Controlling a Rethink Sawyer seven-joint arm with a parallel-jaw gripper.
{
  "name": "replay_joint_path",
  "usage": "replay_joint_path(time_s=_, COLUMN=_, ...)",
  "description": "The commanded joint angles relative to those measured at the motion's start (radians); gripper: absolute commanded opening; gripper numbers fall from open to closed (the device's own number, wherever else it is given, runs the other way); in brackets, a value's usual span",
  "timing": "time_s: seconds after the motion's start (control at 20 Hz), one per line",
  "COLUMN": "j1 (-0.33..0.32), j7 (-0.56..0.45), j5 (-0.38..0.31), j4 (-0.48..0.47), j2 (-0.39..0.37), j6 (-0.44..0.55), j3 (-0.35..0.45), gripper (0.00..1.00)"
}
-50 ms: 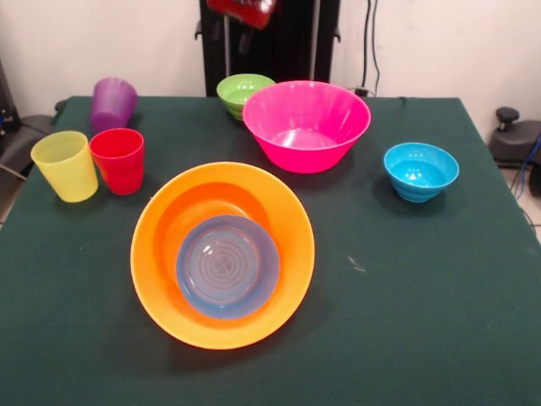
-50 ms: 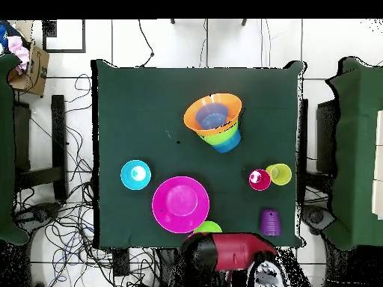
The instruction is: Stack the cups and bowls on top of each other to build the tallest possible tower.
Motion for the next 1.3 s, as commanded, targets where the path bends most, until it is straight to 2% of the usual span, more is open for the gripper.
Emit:
replay_joint_path(time_s=0.05, j1=0.092, j7=0.170, j5=0.005, j4=-0.203, j2=0.295, j6=-0.343, j3=0.005, gripper=1.00)
replay_joint_path(time_s=0.2, j1=0.099, j7=0.151, j5=0.031, j4=-0.191, j2=0.271, j6=-0.365, j3=-0.005, gripper=1.00)
replay_joint_path(time_s=0.3, j1=0.082, j7=0.136, j5=0.042, j4=-0.173, j2=0.237, j6=-0.368, j3=0.011, gripper=1.00)
replay_joint_path(time_s=0.55, j1=0.042, j7=0.109, j5=0.052, j4=-0.116, j2=0.141, j6=-0.309, j3=0.067, gripper=1.00)
replay_joint_path(time_s=0.9, j1=0.065, j7=0.148, j5=0.075, j4=-0.074, j2=0.140, j6=-0.344, j3=0.055, gripper=1.00)
replay_joint_path(time_s=1.0, j1=0.054, j7=0.135, j5=0.072, j4=-0.030, j2=0.091, j6=-0.296, j3=0.068, gripper=1.00)
replay_joint_path(time_s=1.3, j1=0.012, j7=0.082, j5=0.105, j4=0.139, j2=-0.150, j6=-0.095, j3=0.099, gripper=1.00)
